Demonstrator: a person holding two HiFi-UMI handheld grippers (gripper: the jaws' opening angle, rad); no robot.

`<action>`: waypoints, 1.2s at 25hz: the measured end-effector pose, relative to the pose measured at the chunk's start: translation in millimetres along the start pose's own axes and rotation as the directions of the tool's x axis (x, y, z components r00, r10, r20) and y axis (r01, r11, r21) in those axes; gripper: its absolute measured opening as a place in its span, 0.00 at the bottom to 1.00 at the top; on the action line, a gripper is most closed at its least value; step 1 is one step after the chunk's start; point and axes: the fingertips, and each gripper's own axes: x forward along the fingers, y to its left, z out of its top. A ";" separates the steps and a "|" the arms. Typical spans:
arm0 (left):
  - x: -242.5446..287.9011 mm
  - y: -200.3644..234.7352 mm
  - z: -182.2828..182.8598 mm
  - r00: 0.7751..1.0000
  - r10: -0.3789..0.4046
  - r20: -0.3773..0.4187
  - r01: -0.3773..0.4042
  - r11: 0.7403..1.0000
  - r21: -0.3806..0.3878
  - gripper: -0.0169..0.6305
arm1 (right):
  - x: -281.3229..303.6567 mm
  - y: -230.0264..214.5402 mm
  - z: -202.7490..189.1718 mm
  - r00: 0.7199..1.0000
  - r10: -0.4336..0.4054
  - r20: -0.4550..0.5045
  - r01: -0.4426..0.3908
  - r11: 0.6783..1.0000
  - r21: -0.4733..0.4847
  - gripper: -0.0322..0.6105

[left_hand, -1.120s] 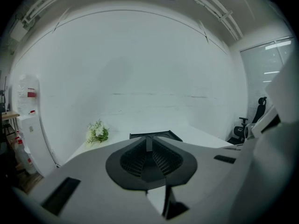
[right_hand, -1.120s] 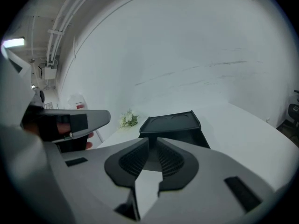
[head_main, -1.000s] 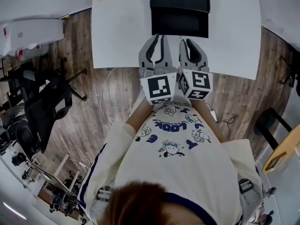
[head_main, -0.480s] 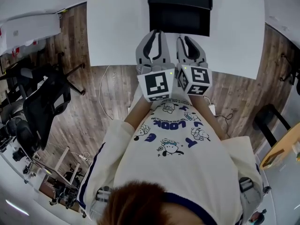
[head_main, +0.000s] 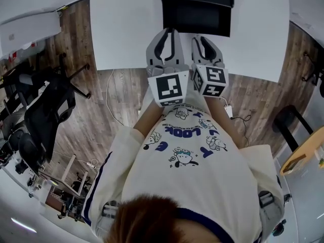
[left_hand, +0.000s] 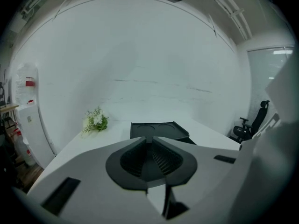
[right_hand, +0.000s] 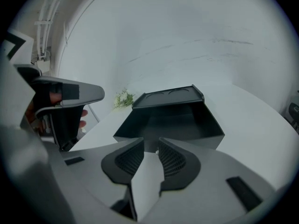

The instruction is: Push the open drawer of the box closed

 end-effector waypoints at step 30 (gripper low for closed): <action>16.2 15.9 -12.9 0.998 -0.014 -0.066 0.013 1.000 -0.003 0.10 | 33.6 -16.8 -34.2 0.993 -0.062 -0.100 0.061 0.998 -0.008 0.19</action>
